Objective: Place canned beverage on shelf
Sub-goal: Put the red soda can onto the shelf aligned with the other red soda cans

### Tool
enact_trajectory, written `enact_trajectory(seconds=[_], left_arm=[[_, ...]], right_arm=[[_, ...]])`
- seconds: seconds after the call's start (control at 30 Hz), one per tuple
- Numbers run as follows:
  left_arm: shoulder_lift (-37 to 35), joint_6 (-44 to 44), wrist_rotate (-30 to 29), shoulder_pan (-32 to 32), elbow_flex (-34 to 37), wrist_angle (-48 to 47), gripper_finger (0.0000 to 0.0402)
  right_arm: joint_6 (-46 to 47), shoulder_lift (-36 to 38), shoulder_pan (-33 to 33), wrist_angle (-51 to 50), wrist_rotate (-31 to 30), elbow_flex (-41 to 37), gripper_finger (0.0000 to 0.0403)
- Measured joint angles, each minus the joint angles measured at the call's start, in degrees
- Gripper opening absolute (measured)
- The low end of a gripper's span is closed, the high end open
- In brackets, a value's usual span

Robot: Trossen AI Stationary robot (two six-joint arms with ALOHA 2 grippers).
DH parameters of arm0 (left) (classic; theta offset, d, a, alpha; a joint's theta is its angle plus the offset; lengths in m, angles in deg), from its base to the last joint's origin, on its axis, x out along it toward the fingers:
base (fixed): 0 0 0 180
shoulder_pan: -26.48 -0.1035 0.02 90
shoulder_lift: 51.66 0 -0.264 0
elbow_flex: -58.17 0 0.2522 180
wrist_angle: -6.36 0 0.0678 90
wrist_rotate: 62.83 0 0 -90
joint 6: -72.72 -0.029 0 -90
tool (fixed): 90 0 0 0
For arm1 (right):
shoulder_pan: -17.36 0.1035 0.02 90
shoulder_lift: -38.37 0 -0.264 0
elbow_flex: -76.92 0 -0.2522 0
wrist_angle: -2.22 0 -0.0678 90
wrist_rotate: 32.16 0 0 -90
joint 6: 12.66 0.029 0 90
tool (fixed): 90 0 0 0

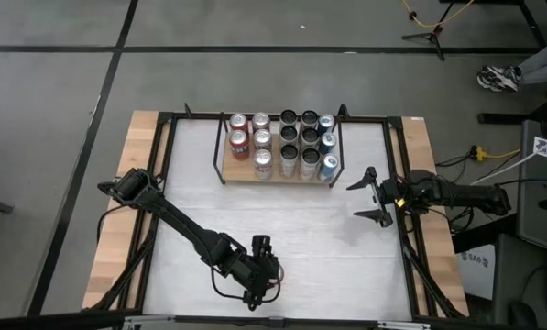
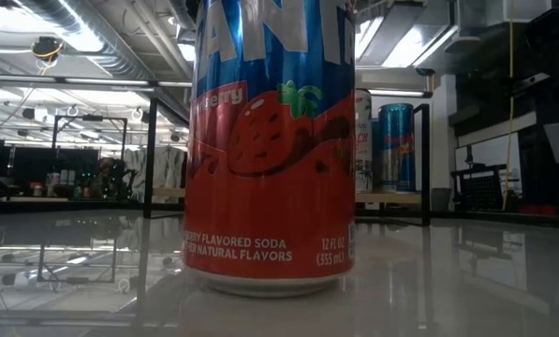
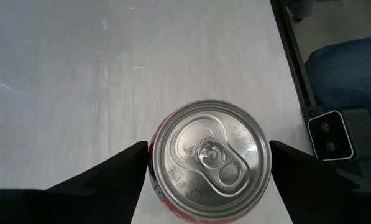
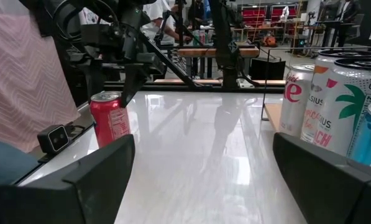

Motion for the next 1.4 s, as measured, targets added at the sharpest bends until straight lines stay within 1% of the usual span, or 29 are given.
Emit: enact_trajectory(seconds=[0.23, 0.5, 0.6, 0.97, 1.4], left_arm=[[0.0, 0.0, -0.6, 0.0, 0.0, 0.0, 0.0310], [0.0, 0.0, -1.0, 0.0, 0.0, 0.4, 0.0272], [0.0, 0.0, -1.0, 0.0, 0.0, 0.4, 0.0267], [0.0, 0.0, -0.5, -0.1, 0.0, 0.3, 0.0270], [0.0, -0.1, -0.5, -0.1, 0.0, 0.1, 0.0313]], right_arm=[[0.0, 0.0, 0.0, 0.0, 0.0, 0.0, 0.0379], [0.0, 0.0, 0.0, 0.0, 0.0, 0.0, 0.0379], [0.0, 0.0, 0.0, 0.0, 0.0, 0.0, 0.0379], [0.0, 0.0, 0.0, 0.0, 0.0, 0.0, 0.0379], [0.0, 0.0, 0.0, 0.0, 0.0, 0.0, 0.0379]])
